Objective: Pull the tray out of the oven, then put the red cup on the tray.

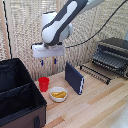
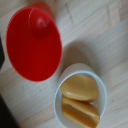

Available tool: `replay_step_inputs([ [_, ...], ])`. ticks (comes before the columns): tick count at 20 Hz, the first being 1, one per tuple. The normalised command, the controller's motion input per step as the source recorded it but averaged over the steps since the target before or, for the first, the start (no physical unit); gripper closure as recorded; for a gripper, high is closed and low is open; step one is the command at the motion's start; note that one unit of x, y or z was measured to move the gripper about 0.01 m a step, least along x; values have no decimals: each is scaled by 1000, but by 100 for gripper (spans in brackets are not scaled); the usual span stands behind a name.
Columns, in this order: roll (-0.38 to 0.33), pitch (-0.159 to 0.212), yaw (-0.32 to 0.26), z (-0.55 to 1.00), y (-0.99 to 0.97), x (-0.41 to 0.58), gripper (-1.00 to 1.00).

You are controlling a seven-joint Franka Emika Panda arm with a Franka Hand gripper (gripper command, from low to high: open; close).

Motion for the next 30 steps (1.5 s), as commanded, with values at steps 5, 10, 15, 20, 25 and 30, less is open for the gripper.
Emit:
replay_step_inputs([
  [5, 87, 261, 0, -66, 276, 39, -100],
  [10, 0, 85, 7, -31, -150, 395, -100],
  [15, -3, 41, 46, -55, -156, 414, -100],
  [20, -21, 67, 75, -216, -46, 286, -100],
  [25, -41, 96, 99, -289, -143, 222, -100],
  [30, -13, 76, 133, -297, -305, 293, -100],
])
